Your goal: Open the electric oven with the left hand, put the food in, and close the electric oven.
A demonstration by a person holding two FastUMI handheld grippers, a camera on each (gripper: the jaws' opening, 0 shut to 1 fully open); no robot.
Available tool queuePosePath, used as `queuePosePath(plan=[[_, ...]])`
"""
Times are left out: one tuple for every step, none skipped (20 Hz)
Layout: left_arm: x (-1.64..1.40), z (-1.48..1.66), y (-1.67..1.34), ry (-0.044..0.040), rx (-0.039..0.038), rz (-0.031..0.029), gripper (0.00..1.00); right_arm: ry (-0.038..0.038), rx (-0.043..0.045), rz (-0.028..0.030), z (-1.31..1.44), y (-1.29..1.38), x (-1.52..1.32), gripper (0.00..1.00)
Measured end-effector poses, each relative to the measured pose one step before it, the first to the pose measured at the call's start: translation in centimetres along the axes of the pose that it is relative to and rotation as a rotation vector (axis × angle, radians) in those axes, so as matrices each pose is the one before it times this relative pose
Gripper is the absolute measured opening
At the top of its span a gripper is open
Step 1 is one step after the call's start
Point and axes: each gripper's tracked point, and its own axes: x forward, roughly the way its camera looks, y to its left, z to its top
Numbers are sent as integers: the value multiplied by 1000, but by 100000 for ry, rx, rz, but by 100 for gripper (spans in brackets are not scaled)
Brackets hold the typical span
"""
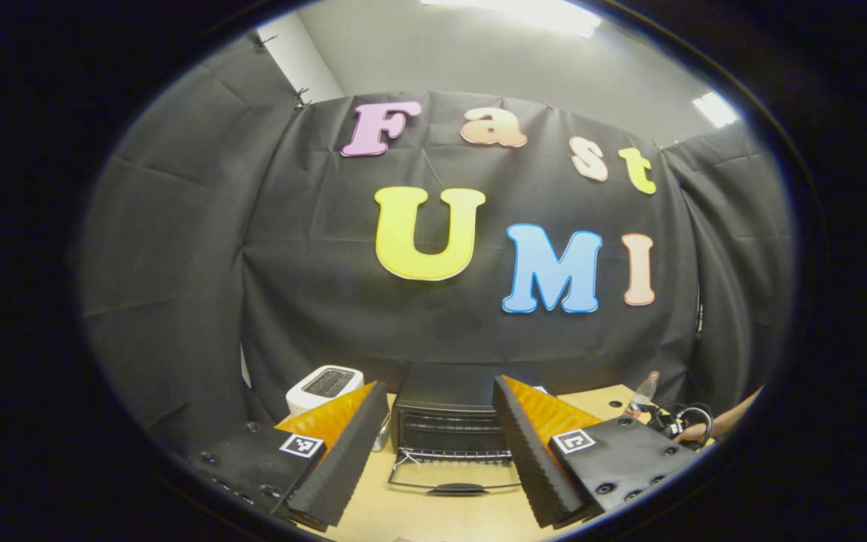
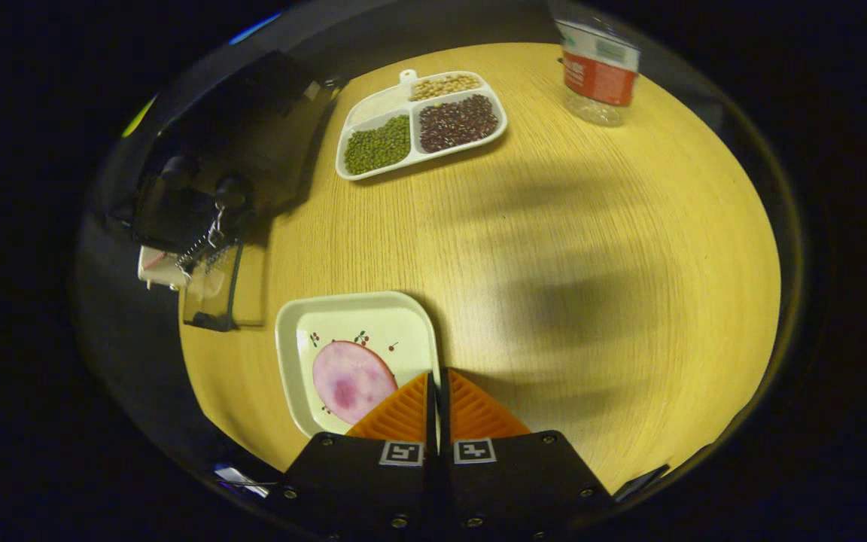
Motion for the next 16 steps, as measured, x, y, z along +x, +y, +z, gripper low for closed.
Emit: queuePosePath(plan=[[-5, 55, 85, 67, 92, 306, 98, -507, 5417, 6256, -367, 107, 30, 1], [41, 44, 104, 138, 17, 214, 98, -332, 4748, 5863, -258, 147, -11, 0], [93, 95, 23, 119, 1, 47, 98, -1268, 3907, 5471, -324, 6, 55, 0], [127, 155, -5, 135, -1, 0, 98, -1653, 3797, 4749, -71, 22, 52, 0], [109, -9, -13, 25, 225, -22, 98, -1177, 4208, 4461, -304, -35, 20, 0], [97, 127, -28, 190, 238, -48, 98, -1621, 4877, 4322, -114, 107, -156, 0], [49, 90, -133, 95, 36, -249, 98, -1865, 4379, 3648, -111, -10, 7, 0], [108, 223, -198, -6, 99, -186, 98, -1497, 3344, 2586, -68, -66, 77, 0], [157, 30, -163, 4, 24, -441, 98, -1637, 2943, 2550, -21, 124, 11, 0], [70, 249, -245, -287, 175, -459, 99, -1616, 1910, 1712, -82, -56, -180, 0], [124, 98, -242, -441, 312, -587, 95, -1384, 1525, 1277, -275, -183, -404, 0], [84, 223, -241, -419, 317, -549, 98, -1242, 1557, 511, -63, -10, -418, 1], [154, 143, -264, -337, 232, -687, 92, -1494, 1045, -40, -112, -70, -302, 0], [157, 236, -254, -369, -33, -882, 99, -1801, 728, -201, -46, 148, -270, 0], [208, 26, -175, -306, 36, -977, 99, -2221, 301, -518, -141, 269, -259, 0], [270, 23, -231, -111, 118, -1081, 99, -2168, -286, -200, -118, 483, -325, 1]])
